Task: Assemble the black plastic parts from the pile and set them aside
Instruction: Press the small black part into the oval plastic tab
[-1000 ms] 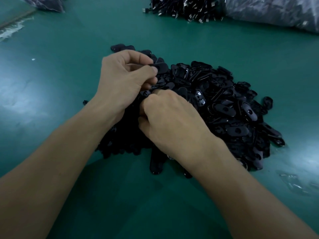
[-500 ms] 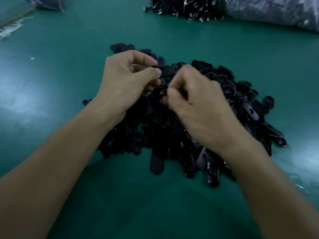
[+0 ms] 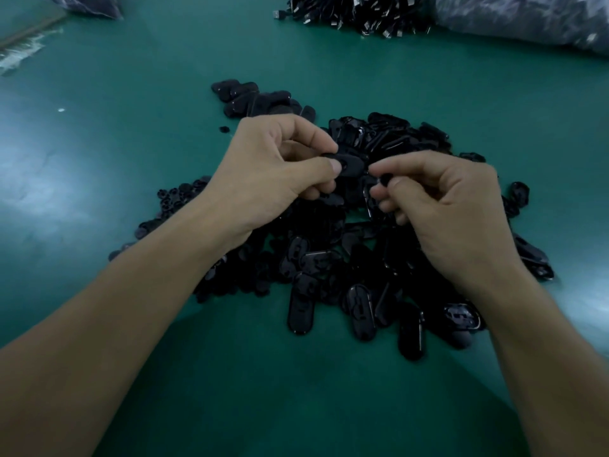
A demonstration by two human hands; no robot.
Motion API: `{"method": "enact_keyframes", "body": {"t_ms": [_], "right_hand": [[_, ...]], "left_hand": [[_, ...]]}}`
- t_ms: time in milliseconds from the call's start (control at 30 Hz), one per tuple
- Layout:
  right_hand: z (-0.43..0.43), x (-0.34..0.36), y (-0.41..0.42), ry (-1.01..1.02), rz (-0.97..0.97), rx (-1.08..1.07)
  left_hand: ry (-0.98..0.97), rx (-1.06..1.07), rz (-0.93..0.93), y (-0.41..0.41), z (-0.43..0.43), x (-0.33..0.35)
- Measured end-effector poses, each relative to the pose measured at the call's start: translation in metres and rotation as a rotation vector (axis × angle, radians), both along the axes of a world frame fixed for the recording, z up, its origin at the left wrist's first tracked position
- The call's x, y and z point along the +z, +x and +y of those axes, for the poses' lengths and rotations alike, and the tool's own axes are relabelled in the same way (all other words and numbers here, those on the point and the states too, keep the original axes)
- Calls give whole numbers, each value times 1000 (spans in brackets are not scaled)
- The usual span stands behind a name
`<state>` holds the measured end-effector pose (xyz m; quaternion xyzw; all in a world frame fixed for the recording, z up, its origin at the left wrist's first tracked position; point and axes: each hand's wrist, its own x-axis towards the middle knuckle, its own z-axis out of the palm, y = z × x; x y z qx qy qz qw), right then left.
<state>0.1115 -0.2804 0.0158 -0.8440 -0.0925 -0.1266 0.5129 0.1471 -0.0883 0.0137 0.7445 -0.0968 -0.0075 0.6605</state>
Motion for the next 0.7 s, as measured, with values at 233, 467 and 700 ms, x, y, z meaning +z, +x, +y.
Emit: {"method": "enact_keyframes", "body": {"t_ms": [233,467,700], "right_hand": [[-2,-5,-1,82,-118,21],[-3,-6,0,120,-135,-26],[-2,-6,1,183,-57,-16]], "left_hand": [[-17,-25,30,0,0,2],[-27,-51,47,0,1,1],[-45,-72,57,-2,0,1]]}}
